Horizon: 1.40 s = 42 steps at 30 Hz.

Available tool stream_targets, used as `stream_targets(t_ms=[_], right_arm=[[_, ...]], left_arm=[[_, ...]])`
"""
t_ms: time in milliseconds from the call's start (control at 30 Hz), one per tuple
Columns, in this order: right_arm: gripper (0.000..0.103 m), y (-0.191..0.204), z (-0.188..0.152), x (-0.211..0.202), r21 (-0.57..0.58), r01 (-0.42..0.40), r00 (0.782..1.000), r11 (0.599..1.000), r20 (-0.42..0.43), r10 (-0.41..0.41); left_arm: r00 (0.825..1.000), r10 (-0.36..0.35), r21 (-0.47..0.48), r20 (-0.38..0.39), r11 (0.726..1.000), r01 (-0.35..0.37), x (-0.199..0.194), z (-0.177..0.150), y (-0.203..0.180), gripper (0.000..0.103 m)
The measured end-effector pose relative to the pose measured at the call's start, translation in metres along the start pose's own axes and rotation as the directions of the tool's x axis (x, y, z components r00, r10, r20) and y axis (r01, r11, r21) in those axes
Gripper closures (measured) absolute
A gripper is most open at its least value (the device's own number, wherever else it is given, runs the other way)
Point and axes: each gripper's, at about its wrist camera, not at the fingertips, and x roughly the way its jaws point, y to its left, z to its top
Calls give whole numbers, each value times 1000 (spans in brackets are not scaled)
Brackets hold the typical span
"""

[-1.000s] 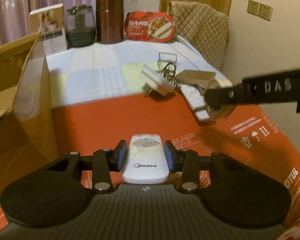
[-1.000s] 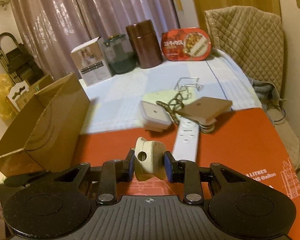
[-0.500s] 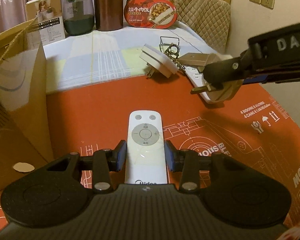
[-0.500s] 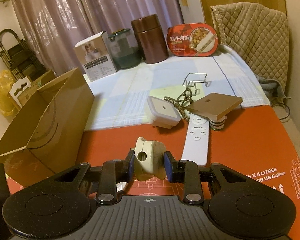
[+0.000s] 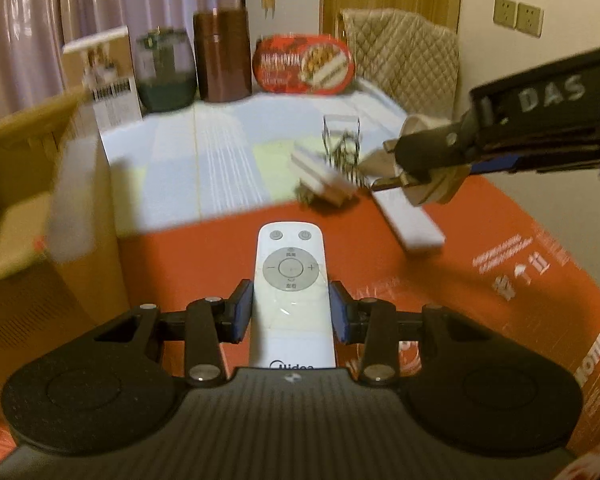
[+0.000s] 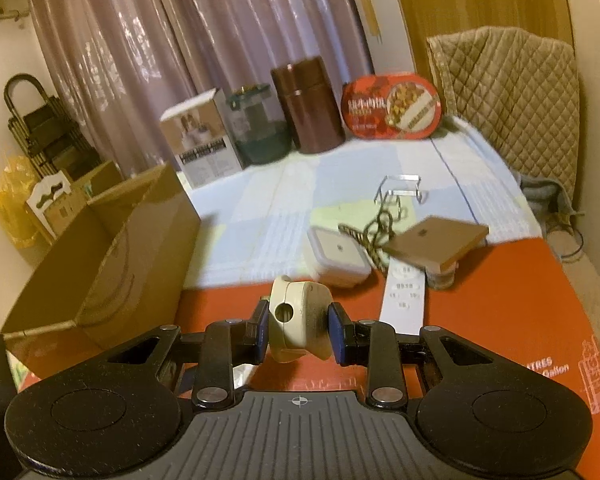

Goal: Organize rigid objects
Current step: 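Carry the plug adapter in the right gripper and Midea remote in the left to the cardboard box, then open the left gripper to drop the Midea remote while the right gripper drops the plug adapter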

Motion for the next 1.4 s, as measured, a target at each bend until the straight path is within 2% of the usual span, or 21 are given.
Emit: stream_targets(t_ms=[200, 400, 533, 700, 933, 1233, 1300, 1333, 1400], right_arm=[[76, 15, 23, -9, -8, -73, 992, 997, 100, 73], [76, 55, 39, -5, -48, -203, 967, 978, 145, 208], [76, 91, 42, 4, -104, -296, 943, 949, 126, 308], [76, 140, 38, 34, -185, -378, 918, 907, 52, 393], [76, 175, 16, 74, -244, -405, 912, 881, -42, 408], [76, 167, 2, 87, -256, -387, 921, 886, -65, 384], [76, 166, 3, 89, -247, -402, 914, 882, -62, 400], [73, 167, 3, 87, -244, -408, 912, 880, -62, 405], [56, 166, 5, 83, -241, -405, 912, 882, -37, 408]], left_arm=[[995, 70, -27, 70, 997, -68, -43, 32, 23, 68], [983, 157, -93, 90, 984, -149, -82, 51, 80, 68], [968, 235, -85, 84, 970, -228, -101, 55, 119, 68], [953, 299, -104, 49, 951, -293, -106, 48, 161, 68], [952, 307, -131, 11, 944, -302, -98, 35, 190, 68], [960, 281, -146, -1, 950, -278, -93, 21, 197, 67], [959, 283, -148, 2, 949, -280, -93, 20, 198, 67], [957, 290, -150, 5, 946, -286, -94, 21, 199, 67], [955, 295, -163, 11, 943, -290, -96, 22, 201, 67]])
